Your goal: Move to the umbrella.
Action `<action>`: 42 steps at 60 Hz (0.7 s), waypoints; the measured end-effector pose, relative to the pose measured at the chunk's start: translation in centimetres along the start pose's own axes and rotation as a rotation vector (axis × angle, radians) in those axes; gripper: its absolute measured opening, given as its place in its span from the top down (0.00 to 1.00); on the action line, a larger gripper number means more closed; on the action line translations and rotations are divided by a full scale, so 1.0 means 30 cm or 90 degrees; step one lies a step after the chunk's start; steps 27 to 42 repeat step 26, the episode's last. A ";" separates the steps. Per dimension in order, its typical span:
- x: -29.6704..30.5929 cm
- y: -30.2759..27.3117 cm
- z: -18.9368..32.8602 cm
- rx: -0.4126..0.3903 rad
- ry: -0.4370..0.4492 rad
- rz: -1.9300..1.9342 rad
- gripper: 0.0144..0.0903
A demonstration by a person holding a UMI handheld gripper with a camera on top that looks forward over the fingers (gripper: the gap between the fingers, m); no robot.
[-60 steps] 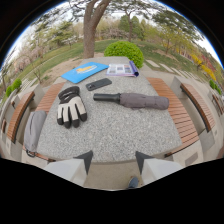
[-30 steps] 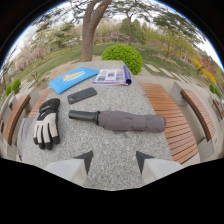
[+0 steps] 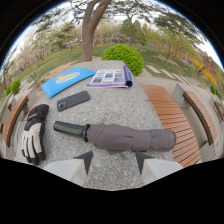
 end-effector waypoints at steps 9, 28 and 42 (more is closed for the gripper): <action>0.003 -0.007 0.021 0.001 0.001 -0.001 0.08; 0.003 -0.020 0.017 0.007 0.001 -0.002 0.08; 0.003 -0.020 0.017 0.007 0.001 -0.002 0.08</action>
